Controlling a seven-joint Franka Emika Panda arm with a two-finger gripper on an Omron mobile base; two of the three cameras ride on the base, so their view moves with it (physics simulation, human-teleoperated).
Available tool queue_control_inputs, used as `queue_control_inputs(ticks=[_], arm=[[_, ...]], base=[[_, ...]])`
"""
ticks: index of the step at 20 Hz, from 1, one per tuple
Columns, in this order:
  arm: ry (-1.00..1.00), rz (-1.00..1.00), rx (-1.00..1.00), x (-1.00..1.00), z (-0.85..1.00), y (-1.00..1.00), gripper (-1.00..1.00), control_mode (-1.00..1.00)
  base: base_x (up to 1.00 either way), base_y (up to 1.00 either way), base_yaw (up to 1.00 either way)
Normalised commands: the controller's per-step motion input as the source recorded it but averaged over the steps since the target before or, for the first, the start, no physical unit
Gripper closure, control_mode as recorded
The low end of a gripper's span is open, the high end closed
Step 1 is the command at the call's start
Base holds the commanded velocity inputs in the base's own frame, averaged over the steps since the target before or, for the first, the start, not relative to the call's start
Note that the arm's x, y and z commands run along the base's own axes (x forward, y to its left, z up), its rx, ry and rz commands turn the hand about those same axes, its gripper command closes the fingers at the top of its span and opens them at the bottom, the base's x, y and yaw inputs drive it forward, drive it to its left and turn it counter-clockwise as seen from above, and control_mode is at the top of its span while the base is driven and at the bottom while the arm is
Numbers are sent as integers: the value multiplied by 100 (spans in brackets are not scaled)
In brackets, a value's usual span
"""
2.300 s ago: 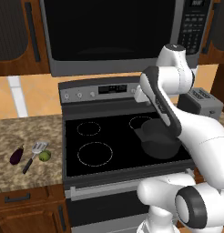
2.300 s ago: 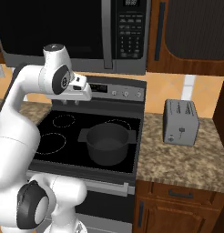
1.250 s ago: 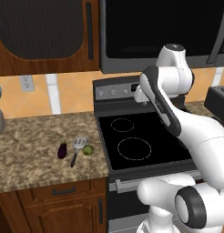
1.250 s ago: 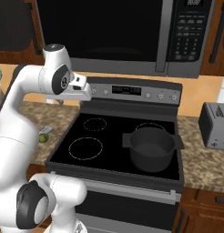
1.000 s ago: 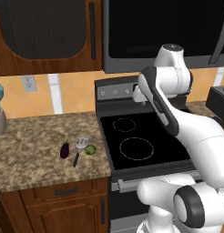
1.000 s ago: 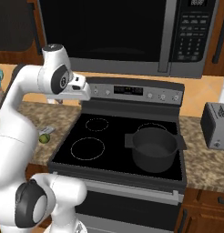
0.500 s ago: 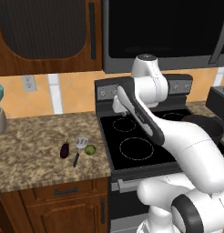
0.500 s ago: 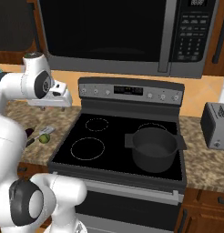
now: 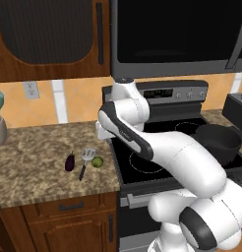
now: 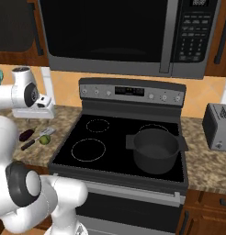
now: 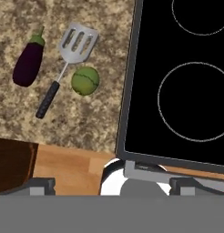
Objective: Put the eggplant and lime in the pot. Retrieve the spatula and lightly stir the vegetables in the pot.
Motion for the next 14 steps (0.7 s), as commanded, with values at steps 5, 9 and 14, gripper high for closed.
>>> queue_control_inputs(ticks=[5,9,14], arm=[[7,6,0,15,-68,43,-100,-100],[0,3,-3,28,-57,27,-100,-100],[0,0,-6,41,-47,13,-100,-100]], base=[[0,0,0],[0,0,0],[0,0,0]])
